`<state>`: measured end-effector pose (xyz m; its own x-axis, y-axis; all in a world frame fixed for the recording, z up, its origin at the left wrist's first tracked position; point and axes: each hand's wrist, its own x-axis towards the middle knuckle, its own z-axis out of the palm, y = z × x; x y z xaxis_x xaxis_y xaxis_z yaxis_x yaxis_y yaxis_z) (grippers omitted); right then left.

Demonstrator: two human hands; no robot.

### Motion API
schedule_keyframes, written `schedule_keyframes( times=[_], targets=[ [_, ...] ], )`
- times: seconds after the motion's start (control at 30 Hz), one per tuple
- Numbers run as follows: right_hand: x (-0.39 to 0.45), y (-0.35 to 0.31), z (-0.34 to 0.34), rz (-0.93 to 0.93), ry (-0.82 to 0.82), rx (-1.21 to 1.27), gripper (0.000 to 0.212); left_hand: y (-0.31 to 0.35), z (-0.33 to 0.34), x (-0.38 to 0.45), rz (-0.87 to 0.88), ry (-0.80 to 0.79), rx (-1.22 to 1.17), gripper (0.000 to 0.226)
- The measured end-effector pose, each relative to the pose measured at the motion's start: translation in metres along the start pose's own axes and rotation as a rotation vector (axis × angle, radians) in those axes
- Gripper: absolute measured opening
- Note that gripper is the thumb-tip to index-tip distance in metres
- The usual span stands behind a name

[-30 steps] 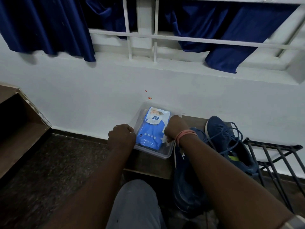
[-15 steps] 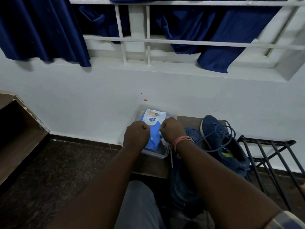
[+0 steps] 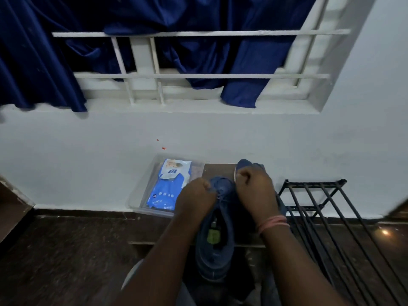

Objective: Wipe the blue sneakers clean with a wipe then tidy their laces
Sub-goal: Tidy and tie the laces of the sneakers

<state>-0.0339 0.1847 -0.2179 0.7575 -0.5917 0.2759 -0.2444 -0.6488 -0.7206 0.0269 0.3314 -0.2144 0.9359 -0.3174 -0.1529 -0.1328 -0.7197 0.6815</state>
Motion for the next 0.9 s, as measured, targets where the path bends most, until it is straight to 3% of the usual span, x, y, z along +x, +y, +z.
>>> schedule_keyframes(
  times=[0.03, 0.1, 0.17, 0.23, 0.3, 0.4, 0.63, 0.9],
  targets=[
    [-0.004, 0.014, -0.012, 0.049, 0.092, -0.112, 0.01, -0.001, 0.005, -0.01, -0.044, -0.025, 0.068, 0.027],
    [-0.011, 0.041, -0.032, 0.26, 0.178, -0.279, 0.029, -0.006, 0.015, -0.028, -0.145, -0.046, 0.152, 0.056],
    [-0.015, 0.062, -0.042, 0.483, 0.057, -0.28, 0.047, -0.012, 0.028, -0.041, -0.212, -0.028, 0.158, 0.069],
    [-0.014, 0.071, -0.044, 0.57, -0.105, -0.146, 0.041, -0.016, 0.034, -0.045, -0.191, -0.03, 0.232, 0.057],
    [-0.015, 0.07, -0.047, 0.55, -0.151, -0.052, 0.024, -0.015, 0.035, -0.045, -0.089, -0.015, 0.333, 0.033],
    [-0.014, 0.065, -0.051, 0.518, -0.147, -0.028, 0.023, -0.006, 0.03, -0.042, -0.007, 0.054, 0.359, 0.021],
    [-0.027, 0.072, -0.063, 0.511, -0.213, 0.072, 0.016, 0.018, 0.031, -0.021, 0.034, 0.165, 0.242, 0.016],
    [0.0, 0.077, -0.07, 0.449, -0.369, 0.001, 0.019, 0.006, 0.031, 0.013, 0.031, 0.022, 0.273, 0.019]
  ],
)
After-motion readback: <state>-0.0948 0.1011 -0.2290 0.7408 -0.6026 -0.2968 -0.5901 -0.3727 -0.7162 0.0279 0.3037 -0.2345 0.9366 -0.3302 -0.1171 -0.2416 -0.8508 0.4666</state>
